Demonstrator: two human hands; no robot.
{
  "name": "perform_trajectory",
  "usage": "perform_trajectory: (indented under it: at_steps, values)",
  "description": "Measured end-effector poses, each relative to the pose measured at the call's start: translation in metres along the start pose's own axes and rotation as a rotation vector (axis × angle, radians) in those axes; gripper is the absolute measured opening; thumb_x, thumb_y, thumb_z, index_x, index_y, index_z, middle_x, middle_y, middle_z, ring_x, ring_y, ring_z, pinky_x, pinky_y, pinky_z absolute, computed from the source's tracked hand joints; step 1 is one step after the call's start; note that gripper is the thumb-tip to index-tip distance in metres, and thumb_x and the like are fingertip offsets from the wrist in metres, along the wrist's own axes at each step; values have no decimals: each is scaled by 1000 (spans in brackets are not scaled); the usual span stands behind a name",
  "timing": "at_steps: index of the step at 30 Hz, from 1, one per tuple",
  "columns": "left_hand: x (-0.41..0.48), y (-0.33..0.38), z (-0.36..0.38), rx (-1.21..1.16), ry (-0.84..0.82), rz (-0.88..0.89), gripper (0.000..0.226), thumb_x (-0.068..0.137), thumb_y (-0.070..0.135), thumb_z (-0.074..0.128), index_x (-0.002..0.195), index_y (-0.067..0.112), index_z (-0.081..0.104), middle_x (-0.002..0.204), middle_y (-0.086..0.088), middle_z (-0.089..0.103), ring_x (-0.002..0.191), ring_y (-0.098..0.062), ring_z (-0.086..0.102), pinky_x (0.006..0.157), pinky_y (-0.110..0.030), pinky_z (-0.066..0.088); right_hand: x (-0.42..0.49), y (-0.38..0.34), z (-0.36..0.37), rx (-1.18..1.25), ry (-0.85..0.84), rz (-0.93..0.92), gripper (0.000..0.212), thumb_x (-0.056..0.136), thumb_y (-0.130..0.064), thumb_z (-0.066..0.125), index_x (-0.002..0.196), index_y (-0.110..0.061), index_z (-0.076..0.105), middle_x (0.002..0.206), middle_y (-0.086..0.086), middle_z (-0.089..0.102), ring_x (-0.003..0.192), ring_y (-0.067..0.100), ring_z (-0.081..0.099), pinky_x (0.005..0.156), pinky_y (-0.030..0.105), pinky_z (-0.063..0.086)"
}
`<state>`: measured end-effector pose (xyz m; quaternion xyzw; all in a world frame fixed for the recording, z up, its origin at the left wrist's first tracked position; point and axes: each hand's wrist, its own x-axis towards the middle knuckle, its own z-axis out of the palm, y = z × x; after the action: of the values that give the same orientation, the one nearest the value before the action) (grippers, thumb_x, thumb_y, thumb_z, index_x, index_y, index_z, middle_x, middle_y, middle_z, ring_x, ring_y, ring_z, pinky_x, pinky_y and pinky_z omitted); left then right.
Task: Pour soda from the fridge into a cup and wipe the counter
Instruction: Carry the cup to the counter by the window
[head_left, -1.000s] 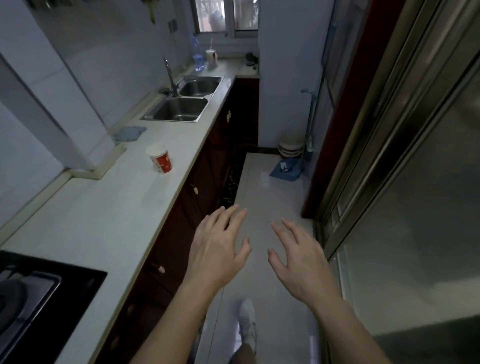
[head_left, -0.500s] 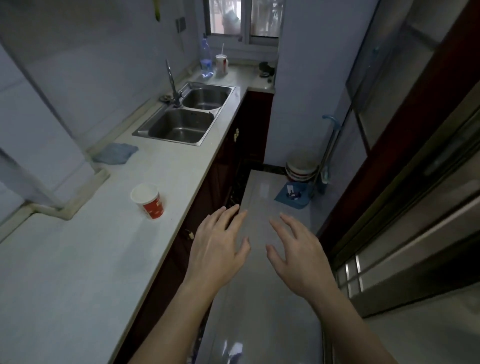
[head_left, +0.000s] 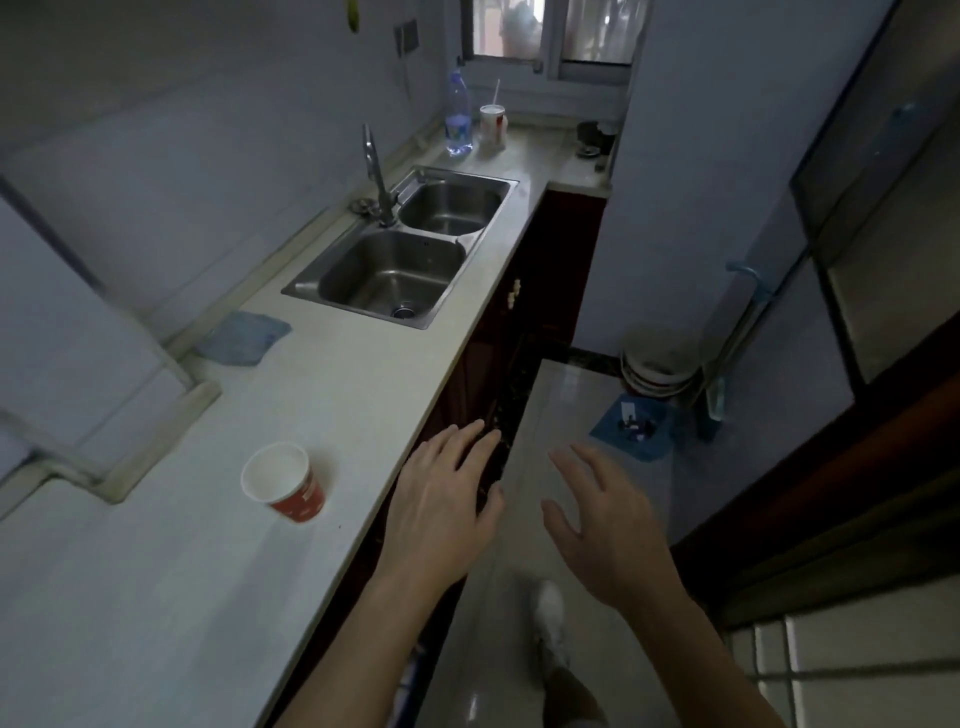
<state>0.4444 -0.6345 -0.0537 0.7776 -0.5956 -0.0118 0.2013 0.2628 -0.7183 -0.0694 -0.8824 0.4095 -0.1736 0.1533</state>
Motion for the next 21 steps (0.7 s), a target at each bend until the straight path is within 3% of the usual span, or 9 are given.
perform_trajectory:
  at_steps: [5, 13, 21]
  values:
    - [69, -22, 2, 58, 41, -109, 51, 93, 39, 48, 141, 23, 51, 146, 3, 50, 133, -17, 45, 110, -35, 36, 92, 15, 14, 56, -48, -118, 58, 94, -49, 40, 144, -20, 46, 145, 8, 49, 128, 25, 50, 101, 44, 48]
    - [153, -62, -10, 152, 77, -441, 52, 93, 43, 45, 144, 29, 47, 151, 6, 46, 138, -19, 41, 114, -38, 32, 248, 10, 28, 156, -131, -375, 55, 92, -44, 48, 141, -20, 50, 145, 8, 49, 133, 27, 47, 103, 49, 46]
    - [132, -107, -32, 210, 204, -743, 53, 91, 41, 38, 139, 24, 54, 143, 3, 55, 132, -22, 50, 109, -40, 41, 305, -54, 77, 253, -290, -718, 55, 92, -44, 48, 143, -22, 49, 148, 6, 48, 135, 27, 45, 104, 50, 45]
